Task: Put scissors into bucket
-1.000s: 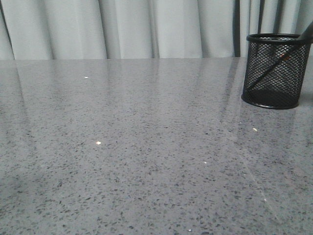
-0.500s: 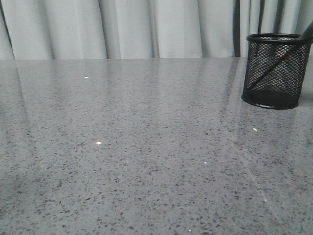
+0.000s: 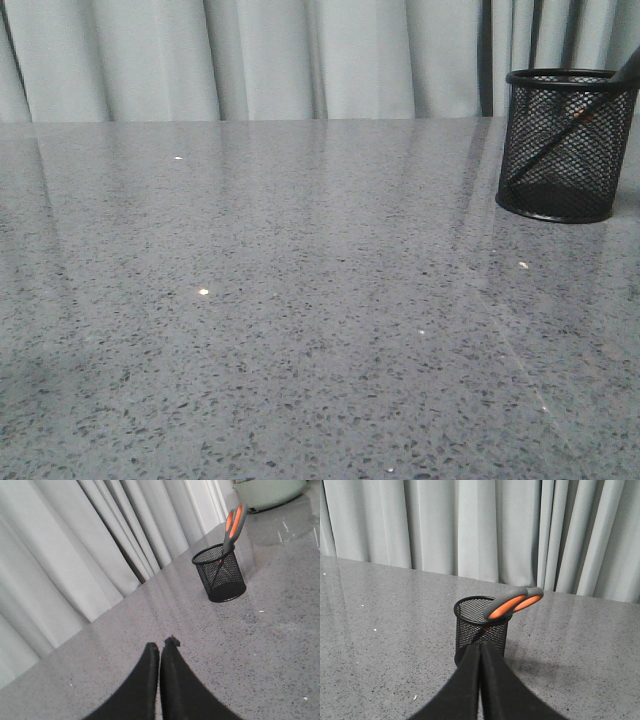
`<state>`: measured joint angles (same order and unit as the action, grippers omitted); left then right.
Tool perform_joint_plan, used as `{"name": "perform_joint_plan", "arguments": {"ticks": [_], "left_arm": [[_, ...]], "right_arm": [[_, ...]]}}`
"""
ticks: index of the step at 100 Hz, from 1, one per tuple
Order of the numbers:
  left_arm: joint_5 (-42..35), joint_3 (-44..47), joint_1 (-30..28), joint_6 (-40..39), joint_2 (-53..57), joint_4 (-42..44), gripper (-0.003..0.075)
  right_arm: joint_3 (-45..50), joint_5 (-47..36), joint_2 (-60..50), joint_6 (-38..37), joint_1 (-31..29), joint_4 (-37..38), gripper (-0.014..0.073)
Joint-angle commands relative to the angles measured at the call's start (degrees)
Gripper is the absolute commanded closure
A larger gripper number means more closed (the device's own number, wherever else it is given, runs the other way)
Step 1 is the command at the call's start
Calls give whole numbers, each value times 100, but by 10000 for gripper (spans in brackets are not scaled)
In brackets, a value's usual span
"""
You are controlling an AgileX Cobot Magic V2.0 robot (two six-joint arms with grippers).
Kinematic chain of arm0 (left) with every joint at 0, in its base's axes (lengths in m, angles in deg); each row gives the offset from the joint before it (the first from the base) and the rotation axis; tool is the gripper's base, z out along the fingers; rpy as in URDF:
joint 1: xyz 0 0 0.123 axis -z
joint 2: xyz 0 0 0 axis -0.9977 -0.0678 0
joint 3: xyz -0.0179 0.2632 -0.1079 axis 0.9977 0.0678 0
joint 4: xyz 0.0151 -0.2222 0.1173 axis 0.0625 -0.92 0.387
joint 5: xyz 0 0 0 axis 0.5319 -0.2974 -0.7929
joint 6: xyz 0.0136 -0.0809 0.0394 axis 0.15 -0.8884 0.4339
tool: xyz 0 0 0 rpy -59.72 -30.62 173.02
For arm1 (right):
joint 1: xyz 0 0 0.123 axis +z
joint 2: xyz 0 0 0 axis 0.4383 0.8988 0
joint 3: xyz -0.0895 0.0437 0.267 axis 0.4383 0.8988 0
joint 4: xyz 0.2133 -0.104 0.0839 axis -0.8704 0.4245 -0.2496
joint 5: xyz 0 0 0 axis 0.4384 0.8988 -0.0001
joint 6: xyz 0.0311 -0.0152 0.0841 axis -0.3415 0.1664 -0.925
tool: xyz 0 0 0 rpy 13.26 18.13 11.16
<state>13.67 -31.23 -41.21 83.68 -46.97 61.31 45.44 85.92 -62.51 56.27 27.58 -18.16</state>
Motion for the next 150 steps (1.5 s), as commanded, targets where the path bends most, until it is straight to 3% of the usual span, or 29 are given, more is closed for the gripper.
{"name": "perform_joint_plan", "arguments": {"ticks": [1,14,30,37,63,71,87,150], "left_arm": [[-965,193,-251,-514,-48,7,740],[-1889,1063,-1077,-1505,58,32,740],[-1906,1946,-2096,-2090,689,58,740],[-1637,2127,-2439,-2307,1090,58,740],[864,2115,-3519,-2386,1864,21,740],[860,2128,-3781,-2386,1857,6,740],[860,2128,-4036,-2386,1857,6,740],[860,2128,-4036,-2386,1857,6,740]], "right_arm": [[-125,-487,-94,36,-4,-1,638],[-125,-487,-94,36,-4,-1,638],[-125,-487,-94,36,-4,-1,638],[-125,-487,-94,36,-4,-1,638],[-125,-487,-83,36,-4,-1,638],[-125,-487,-83,36,-4,-1,638],[-125,-487,-83,36,-4,-1,638],[-84,-487,-83,36,-4,-1,638]]}}
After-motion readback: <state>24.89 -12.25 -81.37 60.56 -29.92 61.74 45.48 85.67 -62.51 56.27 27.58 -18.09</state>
